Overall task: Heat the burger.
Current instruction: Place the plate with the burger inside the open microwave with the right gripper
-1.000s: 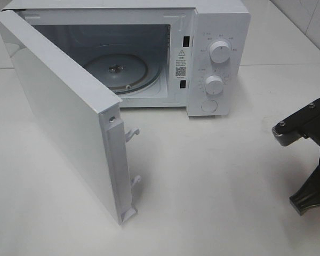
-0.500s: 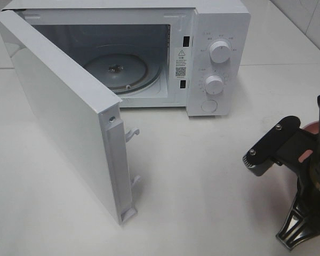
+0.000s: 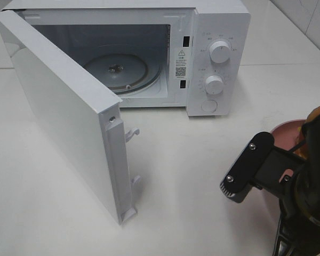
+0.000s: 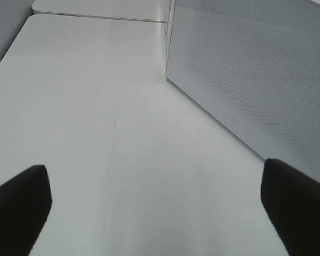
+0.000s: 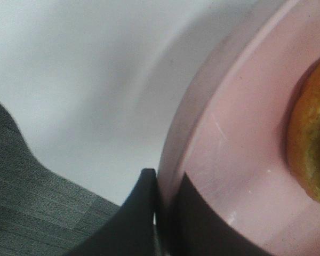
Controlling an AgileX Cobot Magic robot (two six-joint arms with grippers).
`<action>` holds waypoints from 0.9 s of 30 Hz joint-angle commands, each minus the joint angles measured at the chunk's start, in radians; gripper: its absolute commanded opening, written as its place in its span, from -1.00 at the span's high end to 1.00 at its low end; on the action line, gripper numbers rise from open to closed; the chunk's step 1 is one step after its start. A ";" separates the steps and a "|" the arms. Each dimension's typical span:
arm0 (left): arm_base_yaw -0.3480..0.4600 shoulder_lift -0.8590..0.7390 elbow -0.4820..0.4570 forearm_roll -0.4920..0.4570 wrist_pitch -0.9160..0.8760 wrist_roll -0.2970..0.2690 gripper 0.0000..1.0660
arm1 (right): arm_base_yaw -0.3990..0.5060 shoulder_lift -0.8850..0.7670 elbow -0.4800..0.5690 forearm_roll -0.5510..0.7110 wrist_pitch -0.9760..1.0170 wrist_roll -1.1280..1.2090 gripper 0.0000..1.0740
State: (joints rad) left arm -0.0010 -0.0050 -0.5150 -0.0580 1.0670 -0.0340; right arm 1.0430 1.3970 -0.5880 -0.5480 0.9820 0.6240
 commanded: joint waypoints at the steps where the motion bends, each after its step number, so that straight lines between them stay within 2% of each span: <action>1: 0.004 -0.016 -0.001 -0.006 0.000 -0.003 -0.88 | 0.041 -0.005 0.003 -0.073 0.026 -0.028 1.00; 19: 0.004 -0.016 -0.001 -0.006 0.000 -0.003 -0.88 | 0.058 -0.005 0.003 -0.188 -0.125 -0.201 1.00; 27: 0.004 -0.016 -0.001 -0.006 0.000 -0.003 -0.88 | 0.058 -0.005 0.003 -0.192 -0.169 -0.283 1.00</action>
State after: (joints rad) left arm -0.0010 -0.0050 -0.5150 -0.0580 1.0670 -0.0340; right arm 1.0970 1.3970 -0.5860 -0.6780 0.8120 0.3820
